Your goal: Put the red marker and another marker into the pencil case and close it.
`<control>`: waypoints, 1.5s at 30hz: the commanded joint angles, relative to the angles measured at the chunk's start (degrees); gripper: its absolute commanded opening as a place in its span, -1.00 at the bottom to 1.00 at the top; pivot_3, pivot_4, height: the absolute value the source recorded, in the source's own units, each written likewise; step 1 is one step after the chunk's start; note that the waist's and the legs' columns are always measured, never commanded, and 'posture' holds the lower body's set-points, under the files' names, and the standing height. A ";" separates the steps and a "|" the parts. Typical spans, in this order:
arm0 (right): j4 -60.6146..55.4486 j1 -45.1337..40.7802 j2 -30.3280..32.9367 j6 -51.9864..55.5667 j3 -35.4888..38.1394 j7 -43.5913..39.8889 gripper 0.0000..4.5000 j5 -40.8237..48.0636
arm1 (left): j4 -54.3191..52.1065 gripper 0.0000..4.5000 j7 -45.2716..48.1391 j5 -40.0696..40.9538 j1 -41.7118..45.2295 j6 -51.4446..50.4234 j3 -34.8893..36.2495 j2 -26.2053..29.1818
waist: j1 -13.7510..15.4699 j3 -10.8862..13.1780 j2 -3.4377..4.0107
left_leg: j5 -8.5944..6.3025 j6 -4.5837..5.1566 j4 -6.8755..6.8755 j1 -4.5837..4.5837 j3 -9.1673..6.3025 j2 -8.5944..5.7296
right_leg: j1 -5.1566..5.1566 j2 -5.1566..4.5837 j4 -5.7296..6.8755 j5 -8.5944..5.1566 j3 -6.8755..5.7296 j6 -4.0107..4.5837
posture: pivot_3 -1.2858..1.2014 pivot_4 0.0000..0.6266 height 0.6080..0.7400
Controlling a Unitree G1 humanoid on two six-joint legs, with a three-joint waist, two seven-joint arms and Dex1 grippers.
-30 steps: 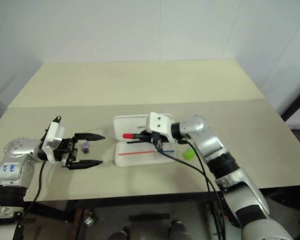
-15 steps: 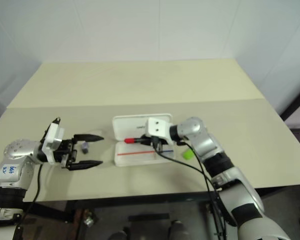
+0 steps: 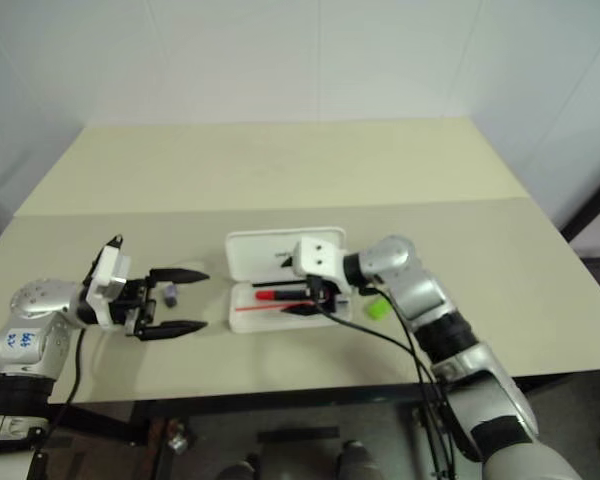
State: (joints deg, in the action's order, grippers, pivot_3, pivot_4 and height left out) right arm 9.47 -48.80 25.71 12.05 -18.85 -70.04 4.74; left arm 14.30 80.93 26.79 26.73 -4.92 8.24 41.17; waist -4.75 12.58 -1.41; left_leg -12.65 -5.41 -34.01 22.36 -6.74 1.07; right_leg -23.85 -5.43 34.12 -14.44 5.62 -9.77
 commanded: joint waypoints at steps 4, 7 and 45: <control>-14.68 4.13 3.39 10.08 5.10 -0.05 0.98 7.93 | -0.75 1.00 1.16 0.96 1.93 0.88 -0.50 -0.85 | 0.06 0.00 0.00 | 0.00 0.00 0.00 0.00 0.00 0.00 | 0.00 0.00 -0.01 0.00 0.00 0.00 | 0.03 -0.52 1.00; -20.59 7.21 5.55 14.27 6.82 1.77 0.98 9.65 | 0.15 1.00 2.25 0.95 3.26 1.12 -1.28 -1.95 | 0.37 -0.01 -0.01 | 0.00 0.00 -0.01 0.01 0.00 0.00 | 0.00 0.00 -0.02 0.00 0.00 0.01 | 0.03 -0.52 1.00; -49.05 20.43 -23.75 71.83 31.67 73.23 0.98 -5.86 | 14.45 1.00 9.20 0.10 13.46 6.09 -7.20 -7.61 | 2.10 -0.07 -0.11 | 0.01 0.03 0.06 0.05 0.00 0.00 | 0.00 -0.02 -0.21 -0.49 -0.01 1.03 | 0.03 -0.52 1.00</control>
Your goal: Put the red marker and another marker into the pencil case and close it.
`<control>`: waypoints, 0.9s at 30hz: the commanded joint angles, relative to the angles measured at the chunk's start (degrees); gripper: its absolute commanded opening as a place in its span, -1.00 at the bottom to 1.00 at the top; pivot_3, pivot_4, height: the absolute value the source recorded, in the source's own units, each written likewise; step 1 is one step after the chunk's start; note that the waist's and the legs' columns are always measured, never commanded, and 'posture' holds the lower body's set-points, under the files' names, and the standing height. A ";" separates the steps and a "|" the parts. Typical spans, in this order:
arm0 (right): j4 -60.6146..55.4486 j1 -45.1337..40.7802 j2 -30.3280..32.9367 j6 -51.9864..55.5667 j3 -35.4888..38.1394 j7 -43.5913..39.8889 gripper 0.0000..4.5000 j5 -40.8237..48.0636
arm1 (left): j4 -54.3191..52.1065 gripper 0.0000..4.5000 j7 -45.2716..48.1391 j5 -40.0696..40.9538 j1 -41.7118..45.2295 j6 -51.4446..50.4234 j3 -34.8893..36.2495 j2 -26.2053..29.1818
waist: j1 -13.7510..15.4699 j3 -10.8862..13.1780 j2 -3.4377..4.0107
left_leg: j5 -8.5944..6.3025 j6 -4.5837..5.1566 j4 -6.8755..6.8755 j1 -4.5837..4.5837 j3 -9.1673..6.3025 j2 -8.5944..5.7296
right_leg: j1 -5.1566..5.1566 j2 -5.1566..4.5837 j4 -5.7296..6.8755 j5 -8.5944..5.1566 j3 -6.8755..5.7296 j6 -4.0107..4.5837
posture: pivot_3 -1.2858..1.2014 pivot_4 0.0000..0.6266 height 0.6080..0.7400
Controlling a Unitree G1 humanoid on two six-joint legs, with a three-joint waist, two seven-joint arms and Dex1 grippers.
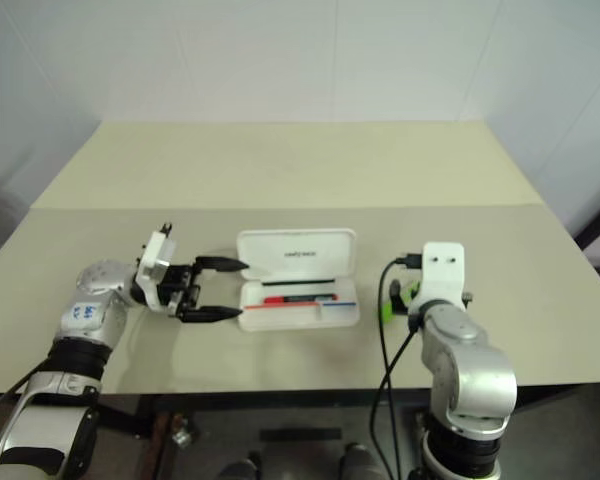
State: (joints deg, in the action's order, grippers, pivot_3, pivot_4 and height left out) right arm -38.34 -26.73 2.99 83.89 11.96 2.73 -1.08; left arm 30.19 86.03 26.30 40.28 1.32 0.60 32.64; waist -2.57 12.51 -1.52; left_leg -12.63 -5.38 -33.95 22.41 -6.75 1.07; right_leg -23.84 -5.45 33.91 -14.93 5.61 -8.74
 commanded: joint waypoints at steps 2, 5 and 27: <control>-0.43 -2.27 -2.06 -0.19 1.13 0.54 0.98 0.14 | -2.13 1.00 3.83 0.69 -0.75 -0.41 0.51 1.10 | -0.28 0.00 0.01 | 0.00 0.00 0.00 0.00 0.00 0.00 | 0.00 0.00 0.00 0.00 0.00 0.00 | 0.03 -0.52 1.00; 2.17 -3.37 -3.26 -0.78 1.15 1.45 0.98 -0.35 | -2.99 1.00 3.43 0.86 -1.53 -0.77 0.63 1.24 | -0.55 0.00 0.00 | 0.00 0.00 0.01 0.00 0.00 0.00 | 0.00 0.00 0.00 0.00 0.00 0.00 | 0.03 -0.52 1.00; 11.32 -6.68 -9.11 1.45 2.94 8.53 0.98 -4.66 | -9.53 1.00 0.60 1.59 -6.41 -3.55 2.14 1.99 | -0.70 0.00 0.02 | 0.00 0.00 0.21 0.00 -0.01 0.02 | -0.10 0.00 -0.02 -0.01 -0.01 0.01 | 0.03 -0.52 1.00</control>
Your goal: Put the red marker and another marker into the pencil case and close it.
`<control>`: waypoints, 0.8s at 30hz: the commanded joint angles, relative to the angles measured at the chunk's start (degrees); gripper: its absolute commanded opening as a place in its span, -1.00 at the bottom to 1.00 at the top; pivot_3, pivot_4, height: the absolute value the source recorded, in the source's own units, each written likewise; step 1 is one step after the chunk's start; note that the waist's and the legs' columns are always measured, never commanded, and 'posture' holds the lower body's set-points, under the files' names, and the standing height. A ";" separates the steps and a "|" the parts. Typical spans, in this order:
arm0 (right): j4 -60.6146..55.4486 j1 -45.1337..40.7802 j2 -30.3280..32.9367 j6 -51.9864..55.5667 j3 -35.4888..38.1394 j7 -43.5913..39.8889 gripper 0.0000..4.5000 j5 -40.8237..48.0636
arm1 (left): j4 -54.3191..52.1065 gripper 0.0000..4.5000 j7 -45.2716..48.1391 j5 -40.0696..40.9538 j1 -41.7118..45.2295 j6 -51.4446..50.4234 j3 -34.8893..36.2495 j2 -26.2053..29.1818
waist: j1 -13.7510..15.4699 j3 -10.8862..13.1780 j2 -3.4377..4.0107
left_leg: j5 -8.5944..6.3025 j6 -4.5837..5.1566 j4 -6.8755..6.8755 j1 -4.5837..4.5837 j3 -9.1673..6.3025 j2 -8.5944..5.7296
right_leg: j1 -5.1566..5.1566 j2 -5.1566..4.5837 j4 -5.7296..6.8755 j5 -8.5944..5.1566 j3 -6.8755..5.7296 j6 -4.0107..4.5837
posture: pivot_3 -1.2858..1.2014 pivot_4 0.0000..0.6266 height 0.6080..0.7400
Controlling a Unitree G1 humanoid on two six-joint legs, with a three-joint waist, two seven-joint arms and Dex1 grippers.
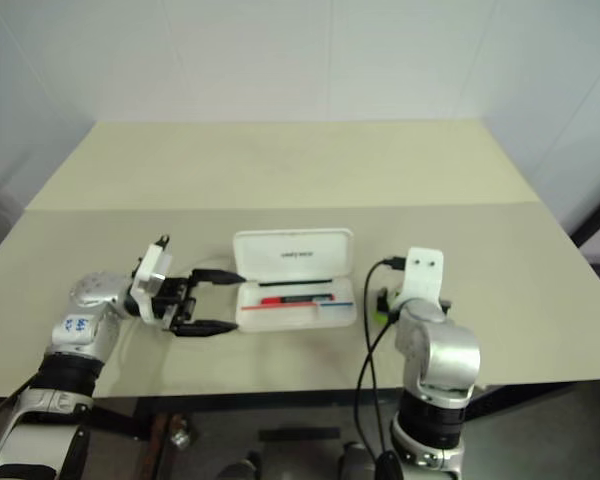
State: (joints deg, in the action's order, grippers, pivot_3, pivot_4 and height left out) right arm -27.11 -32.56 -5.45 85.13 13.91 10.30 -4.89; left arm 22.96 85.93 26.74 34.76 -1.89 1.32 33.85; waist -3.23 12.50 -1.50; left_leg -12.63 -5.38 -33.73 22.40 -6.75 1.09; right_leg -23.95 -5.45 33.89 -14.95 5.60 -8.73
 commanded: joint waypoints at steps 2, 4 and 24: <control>0.88 -0.95 -1.24 0.14 1.54 1.39 0.98 -1.07 | -2.60 1.00 0.57 1.16 -1.14 -0.51 1.59 0.90 | -0.07 0.00 0.00 | 0.00 0.00 0.00 0.00 0.00 0.00 | 0.00 0.00 0.00 0.00 0.00 0.00 | 0.03 -0.52 1.00; 1.41 -0.99 -1.59 0.03 1.86 1.58 0.98 -1.30 | -2.86 1.00 0.43 1.13 -1.32 -0.65 1.68 0.92 | -0.05 0.00 0.00 | 0.00 0.00 -0.01 0.00 0.00 0.00 | 0.00 0.00 0.00 -0.01 0.00 0.02 | 0.03 -0.52 1.00; 3.22 -1.31 1.44 -4.71 2.54 0.75 -0.52 -0.82 | -2.46 1.00 1.05 1.15 -1.19 -0.36 2.54 1.04 | 1.21 -0.03 -0.04 | 0.00 0.00 -0.01 0.02 -0.01 -0.01 | 0.06 -0.04 -0.24 -0.02 -0.04 0.05 | 0.03 -0.52 1.00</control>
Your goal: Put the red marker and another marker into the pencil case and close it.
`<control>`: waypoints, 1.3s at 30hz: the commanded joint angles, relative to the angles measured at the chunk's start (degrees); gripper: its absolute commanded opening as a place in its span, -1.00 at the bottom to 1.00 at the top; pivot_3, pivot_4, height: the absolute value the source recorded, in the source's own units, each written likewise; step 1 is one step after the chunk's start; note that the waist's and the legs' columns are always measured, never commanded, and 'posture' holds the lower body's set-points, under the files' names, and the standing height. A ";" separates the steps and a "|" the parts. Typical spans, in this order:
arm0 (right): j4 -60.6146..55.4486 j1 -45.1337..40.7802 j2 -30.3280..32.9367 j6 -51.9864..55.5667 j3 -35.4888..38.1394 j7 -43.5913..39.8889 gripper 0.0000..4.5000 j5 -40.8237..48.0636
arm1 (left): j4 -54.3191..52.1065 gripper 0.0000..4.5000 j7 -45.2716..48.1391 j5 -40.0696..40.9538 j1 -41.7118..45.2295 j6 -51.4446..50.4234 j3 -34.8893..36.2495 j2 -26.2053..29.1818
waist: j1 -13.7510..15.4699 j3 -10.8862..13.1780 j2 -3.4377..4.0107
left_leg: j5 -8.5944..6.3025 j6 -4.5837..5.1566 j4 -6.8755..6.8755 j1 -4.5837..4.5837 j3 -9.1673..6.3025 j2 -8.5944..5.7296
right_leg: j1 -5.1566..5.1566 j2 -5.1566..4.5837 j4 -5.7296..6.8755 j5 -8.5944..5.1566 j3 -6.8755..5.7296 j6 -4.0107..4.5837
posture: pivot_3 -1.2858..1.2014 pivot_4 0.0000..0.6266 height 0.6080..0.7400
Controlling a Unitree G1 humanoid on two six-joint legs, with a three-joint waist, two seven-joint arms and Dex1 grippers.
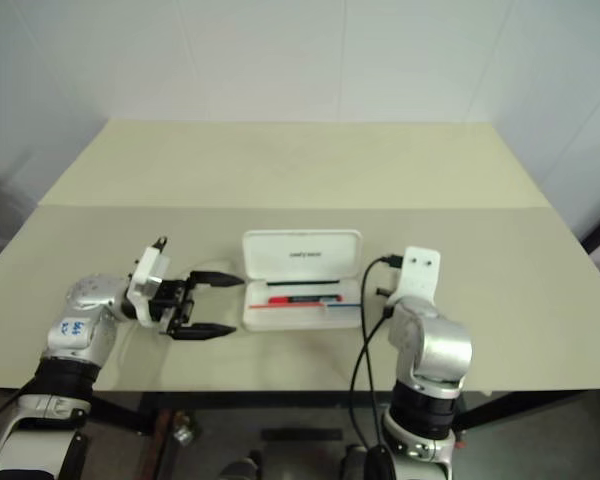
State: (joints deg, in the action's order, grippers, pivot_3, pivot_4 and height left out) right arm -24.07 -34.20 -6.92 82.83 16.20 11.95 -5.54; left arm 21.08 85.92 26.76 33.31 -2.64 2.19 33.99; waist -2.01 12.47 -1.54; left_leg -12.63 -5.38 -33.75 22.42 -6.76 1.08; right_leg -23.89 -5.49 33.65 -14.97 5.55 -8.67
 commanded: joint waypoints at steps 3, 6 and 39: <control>0.25 0.61 7.42 -5.09 -1.53 -4.71 -0.52 1.50 | -0.42 1.00 1.36 1.30 0.21 0.72 2.05 1.29 | -0.04 0.01 0.01 | 0.00 0.00 0.01 0.09 0.00 0.00 | -0.02 0.00 -0.11 0.00 0.00 0.00 | 0.03 -0.52 1.00; 0.68 0.76 15.34 -9.00 -3.15 -10.32 -0.52 3.21 | 0.57 1.00 1.78 2.38 0.30 1.56 3.53 1.29 | -0.35 0.03 0.04 | 0.00 0.00 0.21 0.15 0.02 0.00 | -0.14 0.00 -0.12 -0.01 0.00 0.00 | 0.03 -0.52 1.00; 11.84 -17.29 44.25 -49.78 -41.94 -75.46 -0.52 18.68 | 5.12 1.00 5.65 5.85 -0.22 2.44 6.65 6.52 | -1.27 0.06 0.06 | -0.04 -0.02 0.07 0.71 0.02 0.06 | -0.78 0.05 0.23 0.27 -0.08 -0.94 | 0.03 -0.52 1.00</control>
State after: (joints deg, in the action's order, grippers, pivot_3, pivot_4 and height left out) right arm -13.55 -50.12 37.74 36.30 -25.02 -62.01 14.98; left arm 27.85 86.07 31.74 33.32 -0.18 8.32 39.29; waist -3.28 12.53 -1.48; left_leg -12.67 -5.40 -33.70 23.15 -6.74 1.13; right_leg -24.67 -5.45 33.89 -14.69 5.47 -9.62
